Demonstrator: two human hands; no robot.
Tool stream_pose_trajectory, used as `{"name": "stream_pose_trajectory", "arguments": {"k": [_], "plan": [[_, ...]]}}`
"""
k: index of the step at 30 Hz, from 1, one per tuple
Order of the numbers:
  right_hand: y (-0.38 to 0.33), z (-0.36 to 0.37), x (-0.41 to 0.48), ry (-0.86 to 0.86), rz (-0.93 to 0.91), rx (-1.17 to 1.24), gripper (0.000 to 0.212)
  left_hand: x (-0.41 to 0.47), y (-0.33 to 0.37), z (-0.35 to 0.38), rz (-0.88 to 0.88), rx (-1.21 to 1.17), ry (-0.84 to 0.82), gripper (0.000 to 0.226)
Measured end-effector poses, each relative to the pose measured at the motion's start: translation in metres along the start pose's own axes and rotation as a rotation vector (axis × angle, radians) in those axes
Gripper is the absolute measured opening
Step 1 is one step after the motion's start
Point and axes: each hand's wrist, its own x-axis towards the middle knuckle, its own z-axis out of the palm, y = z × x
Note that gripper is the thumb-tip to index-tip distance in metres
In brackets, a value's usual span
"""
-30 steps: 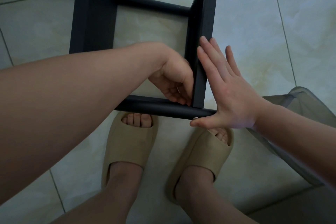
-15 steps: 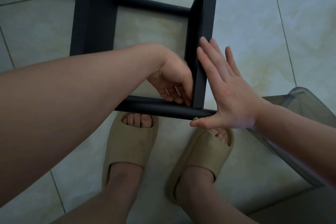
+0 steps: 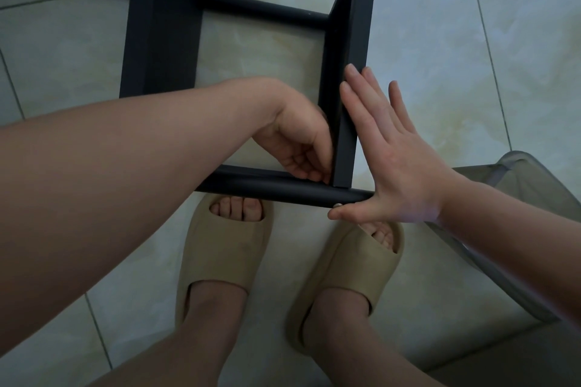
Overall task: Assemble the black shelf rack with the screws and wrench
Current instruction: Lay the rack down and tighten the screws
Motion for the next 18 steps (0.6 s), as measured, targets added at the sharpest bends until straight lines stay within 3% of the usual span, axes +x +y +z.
{"name": "stream_pose_trajectory", "arguments": {"k": [18], "plan": [[-0.0007,-0.0005,0.0006,-0.004,0.001,-0.002,0.136,0.0002,-0.0011,0.0025,-0.006,-0.007,0.009,0.014]]}}
